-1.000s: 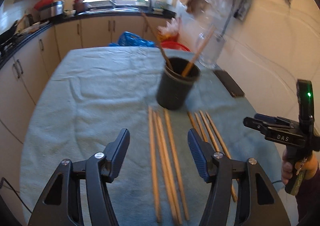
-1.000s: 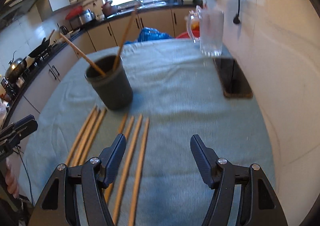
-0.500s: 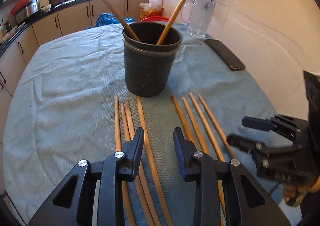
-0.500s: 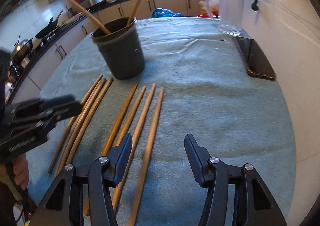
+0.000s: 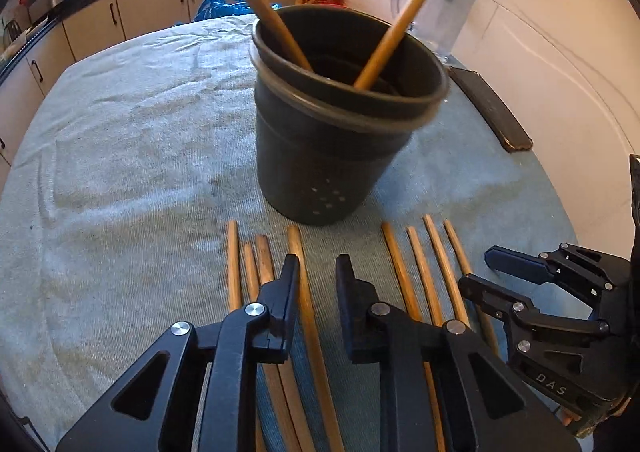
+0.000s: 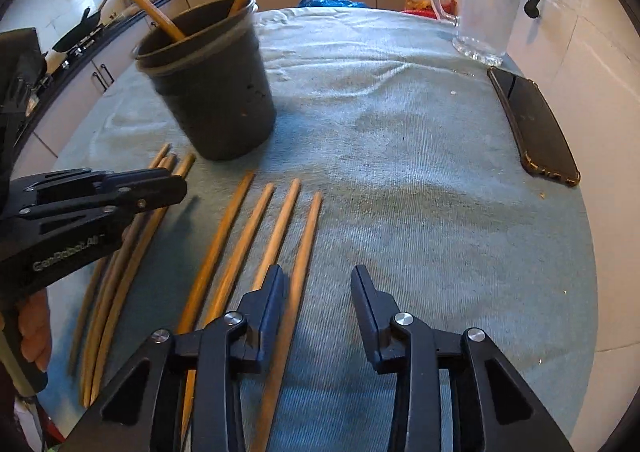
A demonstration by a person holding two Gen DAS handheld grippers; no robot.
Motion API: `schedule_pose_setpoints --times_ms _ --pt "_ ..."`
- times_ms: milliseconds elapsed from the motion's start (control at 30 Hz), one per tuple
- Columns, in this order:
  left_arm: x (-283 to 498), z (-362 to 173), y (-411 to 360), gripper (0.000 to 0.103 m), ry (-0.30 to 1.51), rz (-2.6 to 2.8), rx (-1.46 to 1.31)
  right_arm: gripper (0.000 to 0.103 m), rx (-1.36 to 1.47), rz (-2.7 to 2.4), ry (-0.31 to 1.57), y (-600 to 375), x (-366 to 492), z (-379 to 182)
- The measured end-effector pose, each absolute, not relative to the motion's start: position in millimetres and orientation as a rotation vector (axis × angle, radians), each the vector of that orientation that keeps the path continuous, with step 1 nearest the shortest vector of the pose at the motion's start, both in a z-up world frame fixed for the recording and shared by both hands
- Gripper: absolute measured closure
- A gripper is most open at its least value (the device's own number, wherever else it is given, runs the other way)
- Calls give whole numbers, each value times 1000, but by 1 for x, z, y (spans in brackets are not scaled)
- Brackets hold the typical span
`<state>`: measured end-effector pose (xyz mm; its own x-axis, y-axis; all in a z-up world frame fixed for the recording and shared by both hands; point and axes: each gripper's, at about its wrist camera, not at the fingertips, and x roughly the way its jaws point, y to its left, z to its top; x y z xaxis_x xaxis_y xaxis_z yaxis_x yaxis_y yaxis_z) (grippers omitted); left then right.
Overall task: Organize utensils
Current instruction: 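Lower left tool onto another chopstick and close while right tool grasps one too, then lift the chopstick with left tool over the cup while right tool carries its own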
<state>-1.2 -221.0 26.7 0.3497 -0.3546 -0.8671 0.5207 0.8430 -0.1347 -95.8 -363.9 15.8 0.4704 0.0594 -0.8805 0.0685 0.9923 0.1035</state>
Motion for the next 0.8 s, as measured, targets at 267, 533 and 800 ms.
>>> schedule_pose_setpoints --times_ms 267,533,800 --pt "4 20 -228 85 1068 -559 190 65 67 -36 1084 -355 -84 16" --pt "0 24 -233 96 1053 -566 179 97 96 -57 1069 -359 -70 18" --pt "-32 81 -203 96 928 -586 96 97 124 -39 901 -358 -105 70"
